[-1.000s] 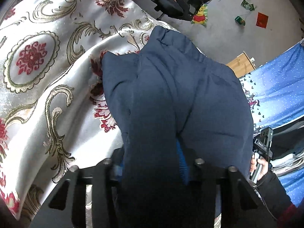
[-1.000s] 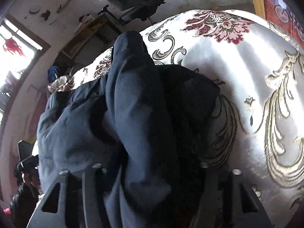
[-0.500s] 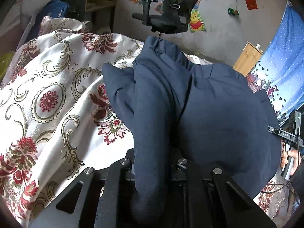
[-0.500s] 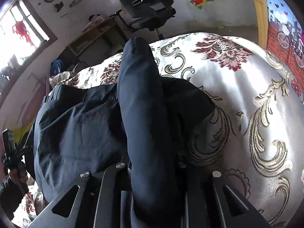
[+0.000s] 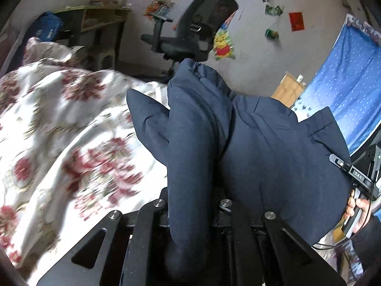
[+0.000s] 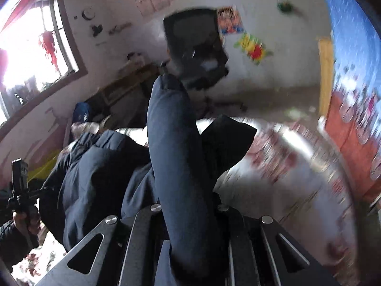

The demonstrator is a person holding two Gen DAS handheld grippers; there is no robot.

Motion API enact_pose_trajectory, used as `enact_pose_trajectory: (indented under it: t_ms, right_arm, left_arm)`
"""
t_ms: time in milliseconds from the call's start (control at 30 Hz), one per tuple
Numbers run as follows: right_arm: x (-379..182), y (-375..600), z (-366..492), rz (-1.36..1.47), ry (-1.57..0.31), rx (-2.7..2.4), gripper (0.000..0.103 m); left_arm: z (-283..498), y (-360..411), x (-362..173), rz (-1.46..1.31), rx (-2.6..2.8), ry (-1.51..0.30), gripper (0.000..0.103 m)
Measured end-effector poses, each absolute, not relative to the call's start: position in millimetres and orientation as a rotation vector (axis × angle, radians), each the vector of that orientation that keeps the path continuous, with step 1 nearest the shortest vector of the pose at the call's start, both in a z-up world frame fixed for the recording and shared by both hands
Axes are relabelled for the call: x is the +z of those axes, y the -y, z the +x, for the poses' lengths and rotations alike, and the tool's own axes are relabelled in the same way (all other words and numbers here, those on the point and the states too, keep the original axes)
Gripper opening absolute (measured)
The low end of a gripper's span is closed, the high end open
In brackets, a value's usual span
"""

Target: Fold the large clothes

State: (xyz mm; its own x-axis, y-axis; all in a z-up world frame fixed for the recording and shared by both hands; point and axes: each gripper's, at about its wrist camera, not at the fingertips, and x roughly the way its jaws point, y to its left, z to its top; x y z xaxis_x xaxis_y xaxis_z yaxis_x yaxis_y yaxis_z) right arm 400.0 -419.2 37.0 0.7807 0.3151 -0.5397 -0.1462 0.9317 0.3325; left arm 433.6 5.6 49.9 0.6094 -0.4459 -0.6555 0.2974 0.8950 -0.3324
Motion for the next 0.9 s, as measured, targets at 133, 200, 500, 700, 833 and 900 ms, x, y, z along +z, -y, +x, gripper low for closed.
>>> enact_pose_trajectory:
  t_ms: [133,200,500,700,833,900]
  right_arm:
    - [53,445,415,0.271,-0.575,0.174,0.012]
    - [48,453,425,0.28,-0.58,0.143,0.013]
    - [-33,488,440,0.346,-0.674,-0.016,0.019]
    - [-31,485,438,0.271,-0.679,-0.054,0.044]
    - [-24,468,428,0.204,-0.667,-0.056,0.071]
    - [-23,467,429,0.179,-0.667,-0.067,0.073]
  left_arm:
    - [461,30,51,-0.197,-0.461,-0.774,0.011]
    - [473,45,44,-0.183,-0.466,-0.782,0.011]
    - [496,64,-21,-0.066,-0.401,-0.865,0.014]
    - [494,57,-27,-0.081,-0.359,-0.886,0.029]
    - [492,54,-28,-0.094,-0.293,-0.902,0.042]
    - [487,54,-24,-0.093,-0.259,-0.898,0.049]
